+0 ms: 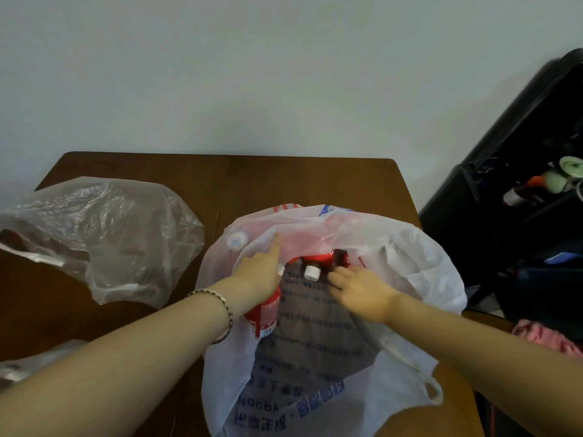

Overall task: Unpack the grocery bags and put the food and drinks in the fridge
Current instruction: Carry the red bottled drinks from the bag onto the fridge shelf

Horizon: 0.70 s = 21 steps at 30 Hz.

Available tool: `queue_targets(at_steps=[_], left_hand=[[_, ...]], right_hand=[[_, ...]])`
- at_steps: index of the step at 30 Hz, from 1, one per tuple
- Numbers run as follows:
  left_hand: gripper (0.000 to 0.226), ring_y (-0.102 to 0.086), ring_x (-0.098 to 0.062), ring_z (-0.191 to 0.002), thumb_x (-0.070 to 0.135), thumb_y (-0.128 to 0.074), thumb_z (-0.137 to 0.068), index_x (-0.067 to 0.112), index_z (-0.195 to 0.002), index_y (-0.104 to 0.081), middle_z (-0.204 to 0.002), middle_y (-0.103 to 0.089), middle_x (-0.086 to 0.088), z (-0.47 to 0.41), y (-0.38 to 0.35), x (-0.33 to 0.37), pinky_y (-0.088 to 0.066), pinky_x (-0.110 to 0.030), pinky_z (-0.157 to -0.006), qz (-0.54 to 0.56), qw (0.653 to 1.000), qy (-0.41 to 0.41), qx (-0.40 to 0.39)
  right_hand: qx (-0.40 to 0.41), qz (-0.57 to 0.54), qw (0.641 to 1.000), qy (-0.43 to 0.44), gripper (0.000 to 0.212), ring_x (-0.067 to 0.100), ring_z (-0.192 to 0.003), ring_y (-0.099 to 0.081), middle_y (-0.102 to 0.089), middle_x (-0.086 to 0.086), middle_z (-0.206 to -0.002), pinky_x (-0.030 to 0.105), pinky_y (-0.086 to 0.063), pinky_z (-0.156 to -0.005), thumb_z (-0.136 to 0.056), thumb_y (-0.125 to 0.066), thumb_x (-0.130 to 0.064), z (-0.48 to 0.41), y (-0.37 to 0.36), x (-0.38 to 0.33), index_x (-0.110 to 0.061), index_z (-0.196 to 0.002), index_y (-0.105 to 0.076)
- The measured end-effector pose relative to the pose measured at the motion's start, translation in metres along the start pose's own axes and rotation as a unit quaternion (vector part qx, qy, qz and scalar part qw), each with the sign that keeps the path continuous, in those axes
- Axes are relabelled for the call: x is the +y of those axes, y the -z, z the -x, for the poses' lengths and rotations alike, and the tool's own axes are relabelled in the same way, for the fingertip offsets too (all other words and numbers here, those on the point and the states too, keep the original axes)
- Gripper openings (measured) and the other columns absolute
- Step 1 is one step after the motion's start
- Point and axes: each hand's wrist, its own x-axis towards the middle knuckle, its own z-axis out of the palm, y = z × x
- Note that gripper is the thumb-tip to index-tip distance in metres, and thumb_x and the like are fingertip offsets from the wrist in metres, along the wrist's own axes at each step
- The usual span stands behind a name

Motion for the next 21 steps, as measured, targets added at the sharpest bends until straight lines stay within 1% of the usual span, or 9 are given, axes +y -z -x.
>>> queue_targets(at_steps=[1,4,6,9,12,14,16,18,21], left_hand=[[0.064,-0.054,-0.026,-0.114,0.029,-0.034,-0.101,0.025,-0.150,0.007,-0.130,-0.051,-0.011,-0.002,0.001,0.000,-0.044,-0.041,-0.100,0.007,1.000,0.007,0.002],[0.067,-0.054,-0.024,-0.112,0.028,-0.036,-0.101,0.023,-0.150,0.009,-0.129,-0.050,-0.009,-0.005,-0.002,0.000,-0.044,-0.037,-0.098,0.004,1.000,0.019,0.004],[0.068,-0.054,-0.022,-0.107,0.029,-0.035,-0.101,0.025,-0.150,0.011,-0.124,-0.051,-0.008,-0.005,-0.004,0.001,-0.044,-0.037,-0.096,0.013,1.000,0.022,0.005],[0.067,-0.057,-0.026,-0.104,0.023,-0.041,-0.099,0.016,-0.151,-0.001,-0.120,-0.056,-0.012,-0.004,-0.001,0.003,-0.045,-0.036,-0.091,-0.006,1.000,0.023,0.016],[0.073,-0.058,-0.028,-0.107,0.018,-0.047,-0.096,0.013,-0.151,0.000,-0.122,-0.058,-0.015,0.001,-0.001,0.003,-0.045,-0.035,-0.089,-0.030,0.999,0.006,0.028],[0.074,-0.060,-0.020,-0.094,0.018,-0.047,-0.097,0.019,-0.151,0.004,-0.106,-0.059,-0.011,0.008,-0.003,0.001,-0.048,-0.031,-0.083,0.006,1.000,0.001,0.029],[0.070,-0.059,-0.016,-0.097,0.019,-0.047,-0.098,0.022,-0.151,-0.001,-0.112,-0.058,-0.007,0.017,-0.005,-0.002,-0.049,-0.028,-0.083,0.015,0.999,-0.004,0.044],[0.062,-0.057,-0.018,-0.109,0.022,-0.046,-0.098,0.022,-0.150,-0.010,-0.128,-0.054,-0.006,0.027,-0.009,-0.007,-0.049,-0.028,-0.090,0.007,0.997,-0.018,0.077],[0.051,-0.048,-0.018,-0.121,0.026,-0.039,-0.100,0.021,-0.148,-0.021,-0.136,-0.047,-0.001,0.046,-0.021,-0.010,-0.040,-0.028,-0.101,-0.019,0.993,-0.026,0.113]], right_hand=[[-0.069,0.032,0.996,-0.047,0.039,0.029,-0.115,-0.054,-0.057,0.015,-0.125,0.035,-0.043,-0.099,-0.083,-0.067,-0.013,-0.004,-0.009,0.003,-0.002,-0.120,-0.062],[-0.085,0.107,0.965,-0.223,0.052,0.031,-0.134,-0.035,-0.034,0.015,-0.146,0.040,-0.026,-0.114,-0.098,-0.044,-0.017,-0.015,-0.035,0.018,-0.004,-0.145,-0.027],[-0.088,0.087,0.941,-0.316,0.056,0.029,-0.133,-0.039,-0.036,0.013,-0.146,0.039,-0.031,-0.112,-0.098,-0.047,-0.026,-0.022,-0.043,0.019,-0.009,-0.146,-0.022],[-0.054,-0.044,0.906,-0.418,0.054,0.027,-0.128,-0.046,-0.045,0.010,-0.139,0.037,-0.038,-0.109,-0.094,-0.054,-0.029,-0.029,-0.043,0.020,-0.016,-0.142,-0.031],[-0.025,-0.131,0.893,-0.431,0.063,0.026,-0.131,-0.044,-0.042,0.006,-0.143,0.039,-0.034,-0.112,-0.089,-0.062,-0.032,-0.019,-0.042,0.015,-0.021,-0.143,-0.031],[-0.004,-0.235,0.866,-0.441,0.064,0.024,-0.127,-0.046,-0.045,0.005,-0.139,0.038,-0.034,-0.110,-0.084,-0.068,-0.033,-0.006,-0.038,0.006,-0.023,-0.139,-0.037],[0.009,-0.319,0.844,-0.431,0.059,0.022,-0.120,-0.051,-0.053,0.001,-0.130,0.034,-0.038,-0.106,-0.080,-0.073,-0.029,0.010,-0.032,-0.009,-0.024,-0.131,-0.045],[-0.006,-0.324,0.857,-0.401,0.069,0.020,-0.118,-0.052,-0.055,-0.003,-0.126,0.030,-0.041,-0.103,-0.070,-0.081,-0.029,0.022,-0.033,-0.022,-0.025,-0.130,-0.047],[-0.044,-0.306,0.884,-0.352,0.086,0.016,-0.119,-0.050,-0.052,-0.004,-0.131,0.031,-0.040,-0.105,-0.062,-0.084,-0.039,0.031,-0.030,-0.042,-0.027,-0.135,-0.041]])
